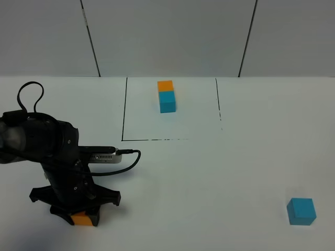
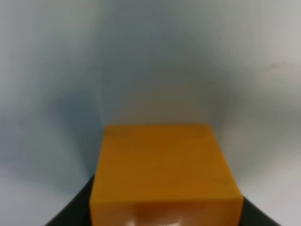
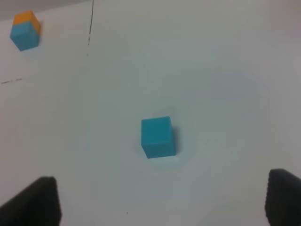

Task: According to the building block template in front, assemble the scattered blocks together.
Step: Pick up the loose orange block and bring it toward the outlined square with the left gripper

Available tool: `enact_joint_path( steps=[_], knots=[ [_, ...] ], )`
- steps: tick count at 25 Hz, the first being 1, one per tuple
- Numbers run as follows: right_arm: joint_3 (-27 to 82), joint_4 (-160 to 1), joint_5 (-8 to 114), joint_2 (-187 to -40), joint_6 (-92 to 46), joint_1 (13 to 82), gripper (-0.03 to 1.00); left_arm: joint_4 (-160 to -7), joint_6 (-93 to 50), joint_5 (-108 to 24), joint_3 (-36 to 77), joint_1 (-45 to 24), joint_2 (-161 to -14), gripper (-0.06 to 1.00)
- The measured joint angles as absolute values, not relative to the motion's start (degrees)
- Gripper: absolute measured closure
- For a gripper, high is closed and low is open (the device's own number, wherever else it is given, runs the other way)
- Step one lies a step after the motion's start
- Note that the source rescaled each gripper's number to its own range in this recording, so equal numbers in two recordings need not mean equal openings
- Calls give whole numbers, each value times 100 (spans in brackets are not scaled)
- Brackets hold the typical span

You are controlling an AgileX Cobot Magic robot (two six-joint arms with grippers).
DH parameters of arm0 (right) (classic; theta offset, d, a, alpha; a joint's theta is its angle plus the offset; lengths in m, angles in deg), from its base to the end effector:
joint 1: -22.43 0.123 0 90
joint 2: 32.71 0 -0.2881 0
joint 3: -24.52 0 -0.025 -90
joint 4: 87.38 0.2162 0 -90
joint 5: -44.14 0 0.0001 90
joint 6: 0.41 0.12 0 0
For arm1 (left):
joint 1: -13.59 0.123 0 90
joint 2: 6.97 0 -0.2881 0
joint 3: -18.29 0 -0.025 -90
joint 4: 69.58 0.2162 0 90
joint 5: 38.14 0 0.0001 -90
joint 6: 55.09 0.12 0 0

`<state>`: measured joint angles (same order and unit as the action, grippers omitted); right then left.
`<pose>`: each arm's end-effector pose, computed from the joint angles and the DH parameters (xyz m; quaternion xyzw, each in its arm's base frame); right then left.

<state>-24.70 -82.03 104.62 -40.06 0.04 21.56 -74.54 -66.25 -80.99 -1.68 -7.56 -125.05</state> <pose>-0.0123 0.0099 0.2455 0.0082 0.8519 0.0447 0.5217 0.2744 -0.1137 0.1133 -0.0552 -0.9980 0.0258 0.0157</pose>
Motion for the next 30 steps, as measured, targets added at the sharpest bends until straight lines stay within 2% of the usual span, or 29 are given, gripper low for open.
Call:
enact_joint_path(
  steps=[7,14,20,30],
  knots=[
    [-2470,-8203,10462,-4006,4,2156,23,-7038,-5882,-8759,650,-756,-12391,94],
    [-2470,-8203,10462,-4006,4,2156,23,-6901,-3585,-9564,1819,-885,-12393,94],
    [-2470,-8203,10462,-4006,4,2156,23,-6871,-1875,-10323,2896,-1377,-12858,94],
    [-2470,-8203,10462,-4006,4,2156,23,-6834,-1022,-10593,4665,-2236,-14367,94]
  ],
)
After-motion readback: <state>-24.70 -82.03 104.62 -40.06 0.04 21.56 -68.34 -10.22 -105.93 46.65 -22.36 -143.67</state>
